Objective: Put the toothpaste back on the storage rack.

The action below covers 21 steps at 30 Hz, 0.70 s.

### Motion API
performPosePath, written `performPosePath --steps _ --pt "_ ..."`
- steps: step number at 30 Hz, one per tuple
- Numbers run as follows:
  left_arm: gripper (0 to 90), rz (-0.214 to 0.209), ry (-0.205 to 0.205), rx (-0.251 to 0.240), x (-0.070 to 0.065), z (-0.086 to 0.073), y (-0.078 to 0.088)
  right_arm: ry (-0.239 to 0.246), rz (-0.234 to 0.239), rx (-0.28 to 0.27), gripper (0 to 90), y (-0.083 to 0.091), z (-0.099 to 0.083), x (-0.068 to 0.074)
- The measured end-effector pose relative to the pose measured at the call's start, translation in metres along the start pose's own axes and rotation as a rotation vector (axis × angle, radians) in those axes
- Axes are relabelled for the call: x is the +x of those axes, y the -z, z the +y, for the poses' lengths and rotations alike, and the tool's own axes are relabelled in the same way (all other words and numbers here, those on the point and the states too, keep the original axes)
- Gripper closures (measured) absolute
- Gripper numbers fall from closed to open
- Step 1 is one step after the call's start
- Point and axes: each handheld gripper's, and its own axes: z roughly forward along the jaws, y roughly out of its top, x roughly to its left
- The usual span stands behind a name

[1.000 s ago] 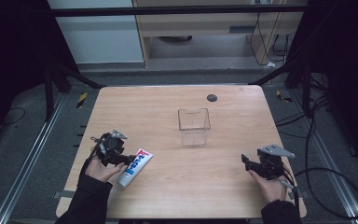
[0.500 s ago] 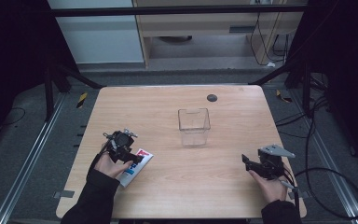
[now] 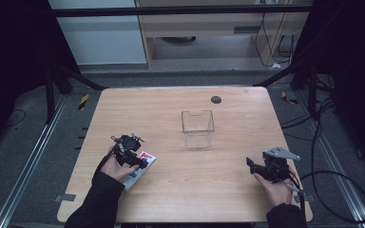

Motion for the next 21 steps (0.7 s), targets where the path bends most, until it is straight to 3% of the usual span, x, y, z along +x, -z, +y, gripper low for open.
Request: performPosePath --steps 21 --pt "34.9 -0.013 0.001 0.054 0.003 0.004 -0.018 -0.001 0.004 0.006 30.2 -0.002 0.0 0.0"
